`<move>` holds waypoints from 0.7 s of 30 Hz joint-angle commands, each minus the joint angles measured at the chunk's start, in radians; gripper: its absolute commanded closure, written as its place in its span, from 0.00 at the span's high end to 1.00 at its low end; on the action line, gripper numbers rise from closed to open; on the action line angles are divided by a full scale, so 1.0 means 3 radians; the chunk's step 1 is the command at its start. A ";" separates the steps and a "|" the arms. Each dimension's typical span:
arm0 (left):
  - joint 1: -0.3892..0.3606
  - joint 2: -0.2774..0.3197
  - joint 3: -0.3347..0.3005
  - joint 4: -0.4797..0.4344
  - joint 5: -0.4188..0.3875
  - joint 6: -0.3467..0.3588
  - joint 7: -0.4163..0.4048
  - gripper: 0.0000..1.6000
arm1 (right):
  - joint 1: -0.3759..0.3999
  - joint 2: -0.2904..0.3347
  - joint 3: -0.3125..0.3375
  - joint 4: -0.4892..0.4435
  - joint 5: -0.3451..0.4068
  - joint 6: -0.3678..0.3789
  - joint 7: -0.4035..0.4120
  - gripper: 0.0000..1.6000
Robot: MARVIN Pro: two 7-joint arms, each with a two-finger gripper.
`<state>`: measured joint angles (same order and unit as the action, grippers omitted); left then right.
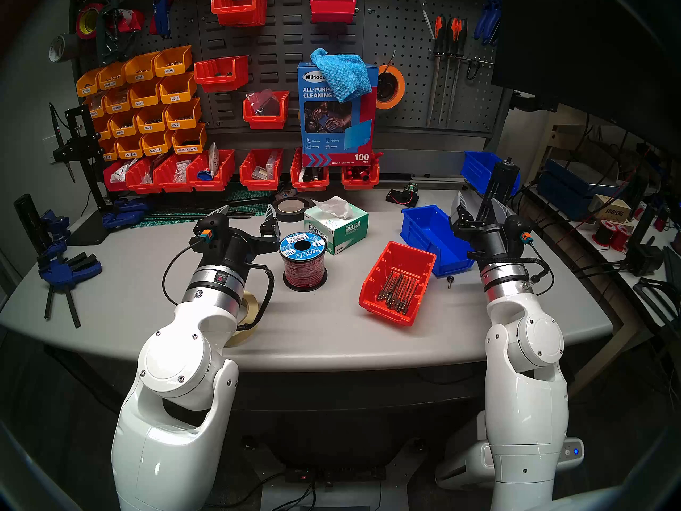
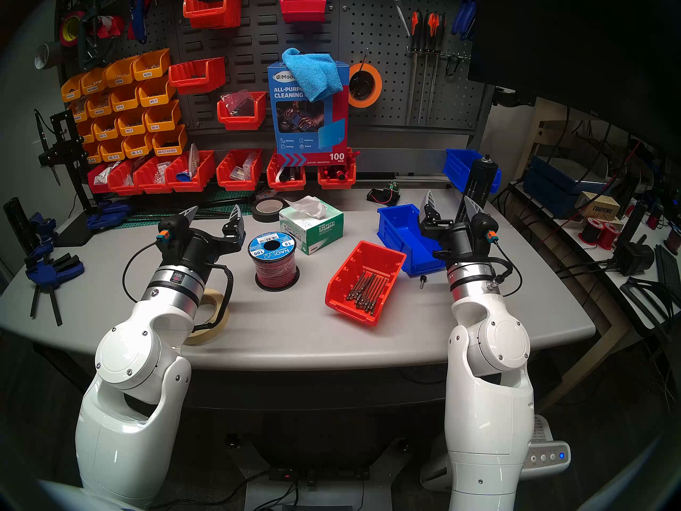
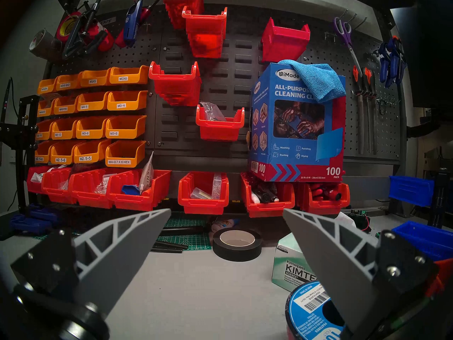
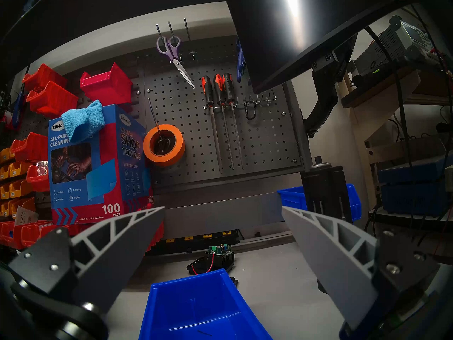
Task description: Take out a shop towel
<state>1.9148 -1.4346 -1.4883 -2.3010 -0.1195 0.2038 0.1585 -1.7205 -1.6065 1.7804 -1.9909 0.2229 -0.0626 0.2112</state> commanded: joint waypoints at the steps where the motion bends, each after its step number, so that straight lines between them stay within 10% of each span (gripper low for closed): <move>1: -0.0032 0.0044 -0.0019 -0.0095 0.0015 -0.0036 -0.0036 1.00 | 0.0049 0.0004 -0.0002 -0.0110 0.0005 -0.0014 0.0000 1.00; 21: -0.0462 0.0088 -0.0014 -0.0354 -0.0071 0.0105 -0.0179 1.00 | 0.0583 0.0364 -0.0105 -0.0422 -0.0153 0.0164 0.0220 1.00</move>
<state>1.8720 -1.4067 -1.5119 -2.3246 -0.1141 0.2312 0.1361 -1.6514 -1.5446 1.7537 -2.0211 0.1735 -0.0030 0.2544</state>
